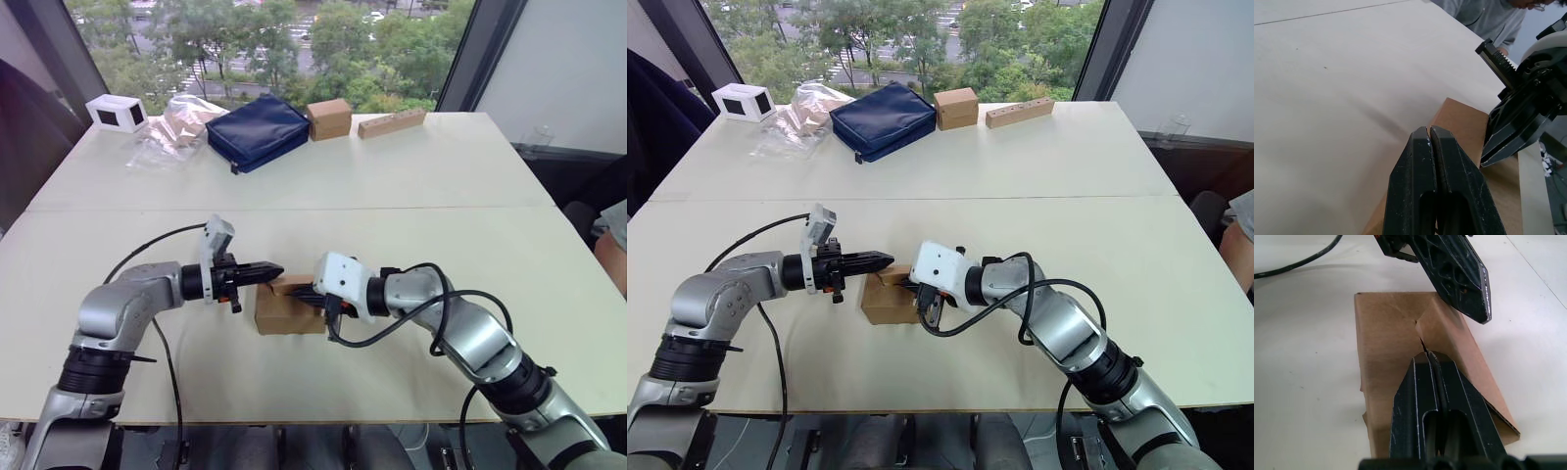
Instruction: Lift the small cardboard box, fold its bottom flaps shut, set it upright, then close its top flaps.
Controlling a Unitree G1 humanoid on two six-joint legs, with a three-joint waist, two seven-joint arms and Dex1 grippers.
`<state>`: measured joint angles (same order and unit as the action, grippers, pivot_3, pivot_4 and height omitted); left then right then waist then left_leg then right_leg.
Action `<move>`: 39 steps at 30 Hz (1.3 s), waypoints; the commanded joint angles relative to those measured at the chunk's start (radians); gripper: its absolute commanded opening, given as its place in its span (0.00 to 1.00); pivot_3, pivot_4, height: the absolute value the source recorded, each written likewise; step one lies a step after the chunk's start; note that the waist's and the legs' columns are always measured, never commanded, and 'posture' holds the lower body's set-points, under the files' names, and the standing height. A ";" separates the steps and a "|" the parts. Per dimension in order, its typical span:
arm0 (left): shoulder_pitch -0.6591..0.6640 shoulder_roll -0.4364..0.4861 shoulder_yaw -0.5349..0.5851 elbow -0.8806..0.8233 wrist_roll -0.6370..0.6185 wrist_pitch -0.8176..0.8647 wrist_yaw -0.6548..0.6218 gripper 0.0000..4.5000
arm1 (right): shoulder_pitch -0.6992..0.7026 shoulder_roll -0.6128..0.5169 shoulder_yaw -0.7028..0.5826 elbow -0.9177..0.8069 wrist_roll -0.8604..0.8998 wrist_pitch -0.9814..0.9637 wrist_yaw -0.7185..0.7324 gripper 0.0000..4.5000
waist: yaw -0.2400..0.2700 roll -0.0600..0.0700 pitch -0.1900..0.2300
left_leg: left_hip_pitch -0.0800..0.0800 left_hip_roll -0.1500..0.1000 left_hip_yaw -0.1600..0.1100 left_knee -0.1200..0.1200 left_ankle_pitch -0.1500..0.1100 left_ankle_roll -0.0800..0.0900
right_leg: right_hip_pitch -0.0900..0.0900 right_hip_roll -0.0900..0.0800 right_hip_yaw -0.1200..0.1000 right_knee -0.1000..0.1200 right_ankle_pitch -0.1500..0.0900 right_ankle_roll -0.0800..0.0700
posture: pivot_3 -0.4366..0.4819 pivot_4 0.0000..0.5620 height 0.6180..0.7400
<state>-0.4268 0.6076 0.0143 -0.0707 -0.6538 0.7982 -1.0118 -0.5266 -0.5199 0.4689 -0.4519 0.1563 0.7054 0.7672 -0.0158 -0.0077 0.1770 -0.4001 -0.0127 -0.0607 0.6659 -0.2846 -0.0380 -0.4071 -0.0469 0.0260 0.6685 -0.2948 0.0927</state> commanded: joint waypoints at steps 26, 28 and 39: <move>-0.036 0.100 -0.015 -0.098 0.080 -0.108 -0.060 0.01 | 0.005 0.017 -0.214 -0.047 0.194 0.063 0.018 0.00 | -0.001 0.000 0.000 | 0.000 0.000 0.000 0.000 0.000 0.000 | 0.001 0.000 0.000 -0.001 0.000 0.000 | 0.48 0.27 1.00; -0.047 0.099 -0.003 -0.117 0.065 -0.093 -0.046 0.01 | -0.006 0.017 -0.196 -0.024 0.173 0.039 0.013 0.00 | -0.002 0.000 0.000 | 0.000 0.001 0.000 0.000 0.000 0.000 | 0.001 0.000 0.000 -0.001 0.000 0.000 | 0.48 0.27 1.00; 0.016 0.118 -0.068 -0.179 0.128 -0.142 -0.048 0.01 | -0.015 0.007 -0.096 0.031 0.096 -0.023 0.029 0.00 | -0.001 0.000 0.000 | 0.000 0.000 0.000 0.000 0.000 0.000 | 0.001 0.001 0.000 -0.001 0.000 0.000 | 0.48 0.27 1.00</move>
<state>-0.4164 0.7212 -0.0541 -0.2189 -0.5341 0.6795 -1.0619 -0.5257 -0.5100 0.3631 -0.4055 0.2719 0.7090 0.7915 -0.0170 -0.0077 0.1772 -0.4002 -0.0123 -0.0607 0.6657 -0.2847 -0.0380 -0.4065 -0.0464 0.0258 0.6673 -0.2948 0.0927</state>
